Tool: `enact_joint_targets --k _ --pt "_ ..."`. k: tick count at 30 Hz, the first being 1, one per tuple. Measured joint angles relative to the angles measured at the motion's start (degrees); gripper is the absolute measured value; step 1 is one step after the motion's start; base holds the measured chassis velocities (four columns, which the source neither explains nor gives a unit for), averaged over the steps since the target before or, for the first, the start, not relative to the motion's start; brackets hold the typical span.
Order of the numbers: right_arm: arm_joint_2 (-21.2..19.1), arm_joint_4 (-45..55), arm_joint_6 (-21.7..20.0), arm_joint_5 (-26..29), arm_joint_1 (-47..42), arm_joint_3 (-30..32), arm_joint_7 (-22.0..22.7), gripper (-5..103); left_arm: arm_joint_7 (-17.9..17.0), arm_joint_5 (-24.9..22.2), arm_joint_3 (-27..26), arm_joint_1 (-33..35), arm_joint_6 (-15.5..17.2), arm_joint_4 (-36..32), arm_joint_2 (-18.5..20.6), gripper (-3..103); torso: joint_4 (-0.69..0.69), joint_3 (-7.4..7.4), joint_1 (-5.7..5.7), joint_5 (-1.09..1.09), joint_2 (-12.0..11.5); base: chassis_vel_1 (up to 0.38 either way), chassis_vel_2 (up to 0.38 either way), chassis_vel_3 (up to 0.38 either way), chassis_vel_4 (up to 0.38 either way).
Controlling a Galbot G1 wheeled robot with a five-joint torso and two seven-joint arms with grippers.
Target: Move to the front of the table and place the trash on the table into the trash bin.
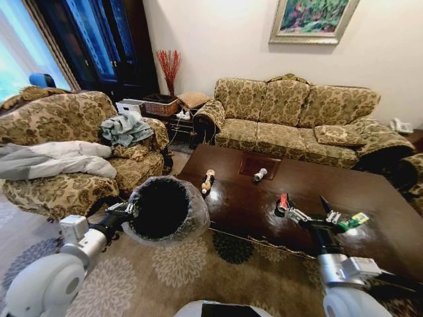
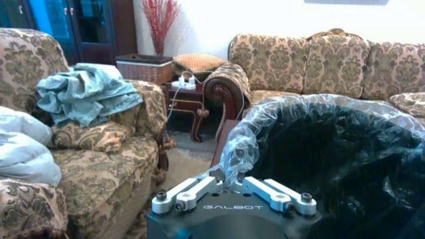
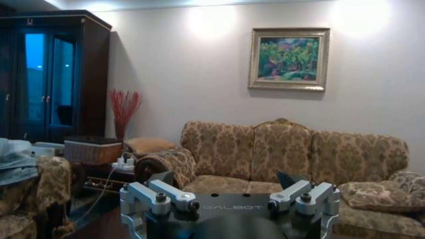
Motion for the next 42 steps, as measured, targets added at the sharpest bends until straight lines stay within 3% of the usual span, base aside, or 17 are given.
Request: enact_joint_targets --k 19,26,42 --pt "0.1 -1.6 0.4 -0.7 0.4 -0.9 -0.6 100 -4.8 0.6 2.6 0.2 -0.8 0.0 -1.1 4 0.0 -0.15 -0.11 -0.01 -0.3 -0.067 0.073 0.07 -0.067" --pt "0.8 -2.2 -1.9 -1.2 0.3 -1.6 0.2 100 -4.5 0.7 2.7 0.4 -1.1 0.0 -1.5 4 -0.01 -0.23 -0.18 0.0 -0.4 -0.076 0.076 0.069 -0.076" --pt "1.4 -3.1 0.3 -0.3 -0.4 -0.8 -1.3 100 -3.5 2.7 2.9 0.6 -1.1 0.0 -1.9 4 -0.01 -0.33 -0.26 -0.01 -0.6 0.037 0.04 0.041 0.039"
